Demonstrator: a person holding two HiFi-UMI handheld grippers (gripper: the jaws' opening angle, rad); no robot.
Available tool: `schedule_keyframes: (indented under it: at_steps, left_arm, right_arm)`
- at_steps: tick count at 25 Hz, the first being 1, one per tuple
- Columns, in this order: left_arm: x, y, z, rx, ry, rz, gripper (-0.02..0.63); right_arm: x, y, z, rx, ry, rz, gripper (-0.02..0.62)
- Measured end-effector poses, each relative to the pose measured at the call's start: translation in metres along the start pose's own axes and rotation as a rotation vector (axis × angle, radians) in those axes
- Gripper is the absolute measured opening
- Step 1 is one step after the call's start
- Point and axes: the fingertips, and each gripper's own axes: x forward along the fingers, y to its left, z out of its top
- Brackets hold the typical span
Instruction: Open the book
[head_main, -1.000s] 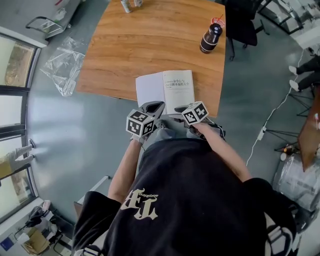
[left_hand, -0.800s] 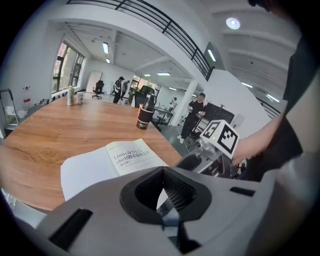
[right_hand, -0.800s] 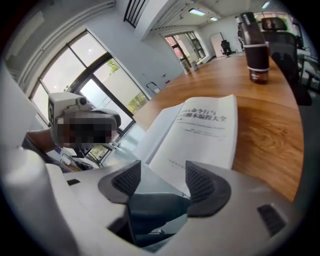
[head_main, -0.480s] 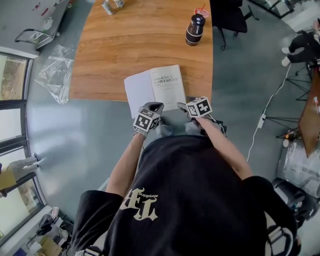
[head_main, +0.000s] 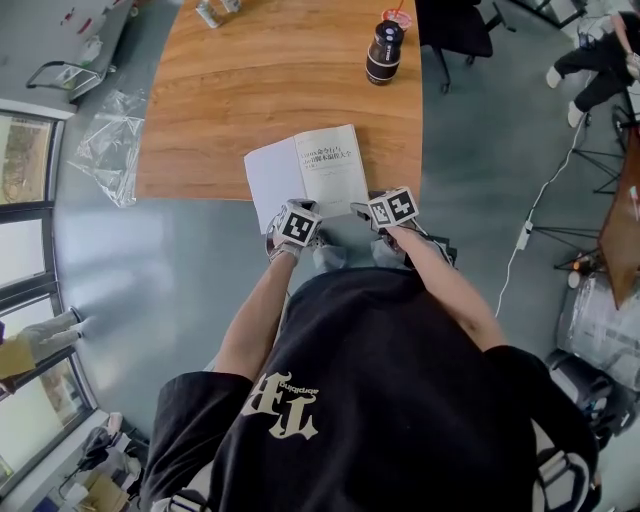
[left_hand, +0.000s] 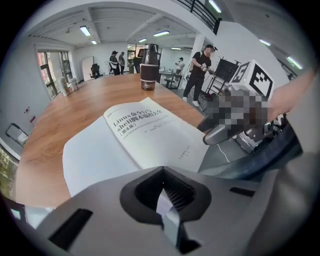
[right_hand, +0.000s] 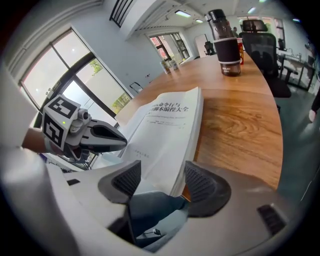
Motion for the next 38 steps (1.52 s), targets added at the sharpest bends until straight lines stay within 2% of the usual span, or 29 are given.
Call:
schedule_keyframes:
  at_steps: [5,9,16,17,19,24,29,32,38]
  left_arm:
    - [0.014,0.001,-0.006,-0.018,0.034,0.009,0.006]
    - [0.02,-0.006,-0.006,-0.021,0.046,0.002,0.006]
    - [0.019,0.001,-0.006,-0.066,0.0,-0.014,0.006]
    - [0.018,0.002,-0.006,-0.079,-0.012,-0.019,0.006]
    - [0.013,0.004,-0.005,-0.107,-0.038,-0.025,0.006]
    - [0.012,0.007,-0.007,-0.138,-0.047,-0.029,0.006]
    - [0.011,0.005,-0.003,-0.123,-0.09,-0.062,0.006]
    - [-0.006,0.009,-0.001,-0.154,-0.095,-0.053,0.006]
    - [-0.039,0.004,0.026,-0.209,-0.2,-0.099,0.006]
  right_arm:
    - [0.002,-0.002,0.001,0.019,-0.011,0.008,0.25]
    - [-0.004,-0.005,-0.001,0.001,-0.017,-0.025,0.25]
    - [-0.006,-0.003,0.007,0.046,-0.056,-0.015,0.247]
    - [-0.009,-0.006,0.008,0.042,-0.063,-0.032,0.21]
    - [-0.014,-0.013,0.011,0.019,-0.073,-0.083,0.026]
    - [-0.013,-0.019,0.01,0.056,-0.071,-0.108,0.021]
    - [-0.018,-0.007,0.016,-0.01,-0.089,-0.121,0.006]
    - [-0.026,0.002,0.023,-0.024,-0.114,-0.114,0.0]
    - [-0.042,0.026,0.035,-0.082,-0.165,-0.072,-0.005]
